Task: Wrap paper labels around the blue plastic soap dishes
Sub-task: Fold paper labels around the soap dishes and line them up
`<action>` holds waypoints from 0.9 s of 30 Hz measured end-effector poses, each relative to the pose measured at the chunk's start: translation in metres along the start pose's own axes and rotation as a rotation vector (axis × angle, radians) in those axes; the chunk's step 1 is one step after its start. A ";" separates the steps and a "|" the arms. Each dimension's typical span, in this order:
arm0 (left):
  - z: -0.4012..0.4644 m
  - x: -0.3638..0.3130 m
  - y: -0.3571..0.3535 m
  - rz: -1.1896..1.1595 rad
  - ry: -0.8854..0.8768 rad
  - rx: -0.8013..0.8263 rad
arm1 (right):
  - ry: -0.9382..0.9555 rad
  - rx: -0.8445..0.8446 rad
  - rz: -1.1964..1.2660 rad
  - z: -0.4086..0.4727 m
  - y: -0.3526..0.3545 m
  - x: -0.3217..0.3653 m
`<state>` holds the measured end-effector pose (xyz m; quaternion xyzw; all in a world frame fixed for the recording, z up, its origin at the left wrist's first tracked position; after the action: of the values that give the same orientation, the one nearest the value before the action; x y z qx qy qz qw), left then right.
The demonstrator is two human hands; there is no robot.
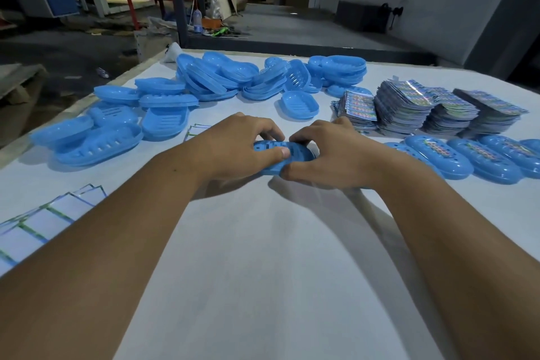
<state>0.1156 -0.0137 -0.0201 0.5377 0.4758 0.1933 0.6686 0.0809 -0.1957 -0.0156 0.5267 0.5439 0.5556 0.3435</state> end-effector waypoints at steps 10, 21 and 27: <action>-0.013 0.051 0.040 0.279 0.590 -0.347 | -0.018 -0.042 0.086 -0.003 0.002 0.003; -0.012 0.040 0.036 0.298 0.551 -0.199 | 0.010 -0.072 0.089 -0.002 0.004 0.002; -0.010 0.036 0.035 0.241 0.541 -0.215 | 0.030 -0.065 0.091 -0.003 0.002 0.004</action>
<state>0.1331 0.0318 -0.0041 0.4458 0.5461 0.4564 0.5429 0.0775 -0.1928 -0.0122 0.5314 0.5061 0.5958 0.3265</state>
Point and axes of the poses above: each hand's wrist, its own z-axis towards the middle knuckle, its own y-axis out of the back of the hand, x = y × z, the point moved 2 cm from there along z, towards the middle knuckle, and after that the axes turned 11 degrees about x, right-handed, at the moved point
